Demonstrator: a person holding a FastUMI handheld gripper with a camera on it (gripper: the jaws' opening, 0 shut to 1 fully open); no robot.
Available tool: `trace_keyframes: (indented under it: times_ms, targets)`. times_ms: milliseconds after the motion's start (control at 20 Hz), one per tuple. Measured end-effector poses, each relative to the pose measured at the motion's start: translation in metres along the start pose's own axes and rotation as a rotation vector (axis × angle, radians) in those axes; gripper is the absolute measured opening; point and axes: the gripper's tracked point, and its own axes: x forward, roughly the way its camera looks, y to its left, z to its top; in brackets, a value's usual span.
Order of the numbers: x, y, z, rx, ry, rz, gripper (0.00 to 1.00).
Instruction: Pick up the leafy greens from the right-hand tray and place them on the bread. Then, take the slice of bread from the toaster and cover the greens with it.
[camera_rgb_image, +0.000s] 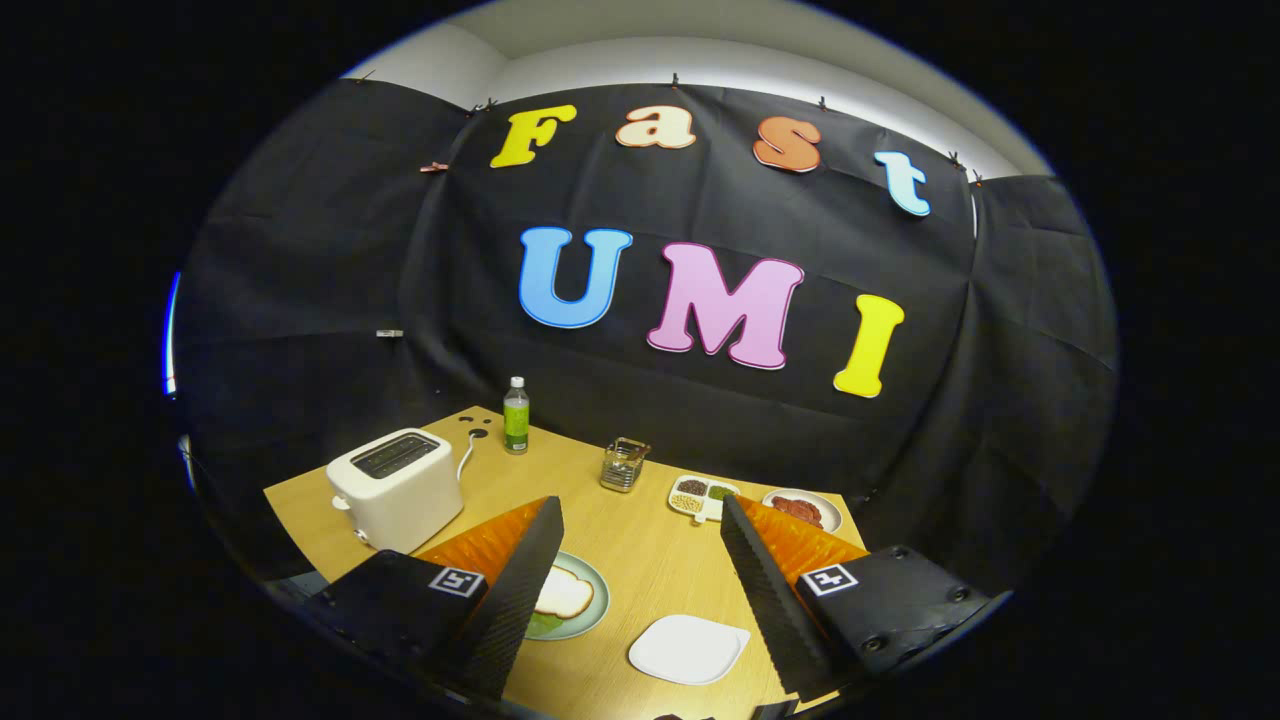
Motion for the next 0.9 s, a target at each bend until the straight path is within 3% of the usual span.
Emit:
trace_keyframes:
  times_ms: [300,900]
  targets:
    - [-0.025,-0.022,0.035,-0.008,-0.082,0.053,0.98]
    - [-0.034,-0.071,-0.002,0.018,-0.082,0.07,0.98]
